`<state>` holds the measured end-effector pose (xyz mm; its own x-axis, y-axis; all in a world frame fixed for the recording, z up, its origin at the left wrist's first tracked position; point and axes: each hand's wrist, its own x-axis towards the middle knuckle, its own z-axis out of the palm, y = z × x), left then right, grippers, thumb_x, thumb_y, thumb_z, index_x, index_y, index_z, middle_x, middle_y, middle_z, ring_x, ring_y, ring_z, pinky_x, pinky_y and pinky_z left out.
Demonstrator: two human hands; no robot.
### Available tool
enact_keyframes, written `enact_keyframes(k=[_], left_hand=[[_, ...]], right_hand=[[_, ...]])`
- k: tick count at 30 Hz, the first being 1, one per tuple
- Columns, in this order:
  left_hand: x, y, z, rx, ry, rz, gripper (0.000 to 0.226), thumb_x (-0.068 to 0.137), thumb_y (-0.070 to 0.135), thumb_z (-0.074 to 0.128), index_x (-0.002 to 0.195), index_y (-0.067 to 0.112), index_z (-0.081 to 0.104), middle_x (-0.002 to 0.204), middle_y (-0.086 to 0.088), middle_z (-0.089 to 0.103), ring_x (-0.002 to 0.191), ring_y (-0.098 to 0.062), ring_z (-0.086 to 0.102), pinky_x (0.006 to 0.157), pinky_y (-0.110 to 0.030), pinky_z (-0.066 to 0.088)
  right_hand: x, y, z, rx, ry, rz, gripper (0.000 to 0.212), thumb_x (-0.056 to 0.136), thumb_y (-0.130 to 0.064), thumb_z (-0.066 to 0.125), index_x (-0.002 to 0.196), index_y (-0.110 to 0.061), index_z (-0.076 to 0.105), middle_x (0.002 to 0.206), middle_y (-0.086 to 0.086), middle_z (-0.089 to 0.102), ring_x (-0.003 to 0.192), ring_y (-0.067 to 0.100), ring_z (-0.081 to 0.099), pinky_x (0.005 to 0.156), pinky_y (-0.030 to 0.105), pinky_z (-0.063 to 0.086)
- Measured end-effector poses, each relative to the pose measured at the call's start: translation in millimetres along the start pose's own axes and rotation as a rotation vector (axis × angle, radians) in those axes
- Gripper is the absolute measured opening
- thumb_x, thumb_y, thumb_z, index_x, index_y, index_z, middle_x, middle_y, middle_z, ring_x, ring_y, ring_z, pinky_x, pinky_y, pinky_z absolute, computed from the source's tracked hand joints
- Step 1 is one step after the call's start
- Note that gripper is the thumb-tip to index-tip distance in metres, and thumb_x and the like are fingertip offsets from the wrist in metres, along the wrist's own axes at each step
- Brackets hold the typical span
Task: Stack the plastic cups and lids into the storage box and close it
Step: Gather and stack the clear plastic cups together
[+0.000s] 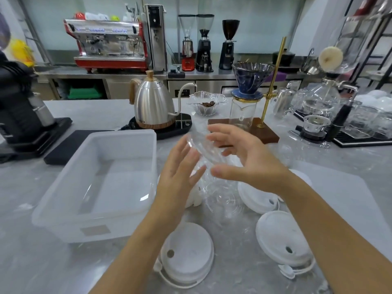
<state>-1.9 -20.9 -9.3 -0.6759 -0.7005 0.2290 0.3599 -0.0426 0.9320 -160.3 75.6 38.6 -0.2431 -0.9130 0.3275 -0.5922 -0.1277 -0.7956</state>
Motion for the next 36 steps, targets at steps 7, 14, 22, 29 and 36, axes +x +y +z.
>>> enact_keyframes(k=[7, 14, 22, 29, 36], left_hand=[[1, 7, -2, -0.135, -0.045, -0.022, 0.069, 0.086, 0.044, 0.071, 0.151, 0.037, 0.048, 0.137, -0.002, 0.070, 0.125, -0.030, 0.068, 0.085, -0.043, 0.063], [0, -1, -3, -0.220, 0.057, 0.002, 0.069, 0.075, 0.036, 0.078, 0.138, 0.052, 0.057, 0.126, -0.002, 0.060, 0.124, -0.035, 0.066, 0.083, -0.046, 0.064], [-1, -2, -7, -0.186, 0.041, 0.020, 0.067, 0.069, 0.036, 0.078, 0.132, 0.051, 0.061, 0.135, -0.001, 0.049, 0.127, -0.028, 0.062, 0.086, -0.045, 0.063], [-1, -1, -7, -0.157, 0.032, 0.039, 0.066, 0.068, 0.040, 0.080, 0.130, 0.049, 0.060, 0.129, -0.004, 0.053, 0.117, -0.022, 0.066, 0.087, -0.044, 0.063], [-4, 2, -7, -0.133, 0.009, 0.025, 0.076, 0.070, 0.037, 0.082, 0.141, 0.044, 0.056, 0.139, -0.009, 0.055, 0.124, -0.026, 0.067, 0.089, -0.048, 0.063]], right_hand=[[0, -1, 16, 0.005, -0.069, -0.044, 0.076, 0.074, -0.035, 0.082, 0.143, -0.028, 0.050, 0.134, -0.014, 0.061, 0.126, 0.007, 0.056, 0.103, 0.036, 0.050], [-8, 31, -7, -0.011, 0.057, 0.176, 0.071, 0.082, -0.047, 0.076, 0.144, -0.033, 0.046, 0.140, -0.013, 0.057, 0.125, 0.001, 0.056, 0.110, 0.042, 0.045], [-11, 61, 9, -0.683, -0.191, 0.326, 0.102, 0.080, -0.067, 0.065, 0.160, -0.030, 0.013, 0.166, -0.005, 0.023, 0.154, 0.015, 0.012, 0.119, 0.038, 0.003], [-8, 62, 7, -0.577, -0.034, 0.305, 0.090, 0.078, -0.059, 0.072, 0.153, -0.035, 0.029, 0.155, -0.006, 0.040, 0.148, 0.020, 0.028, 0.115, 0.039, 0.014], [-10, 47, -4, -0.047, 0.237, 0.127, 0.085, 0.076, -0.044, 0.082, 0.148, -0.038, 0.039, 0.147, -0.019, 0.047, 0.132, -0.001, 0.048, 0.102, 0.019, 0.041]])
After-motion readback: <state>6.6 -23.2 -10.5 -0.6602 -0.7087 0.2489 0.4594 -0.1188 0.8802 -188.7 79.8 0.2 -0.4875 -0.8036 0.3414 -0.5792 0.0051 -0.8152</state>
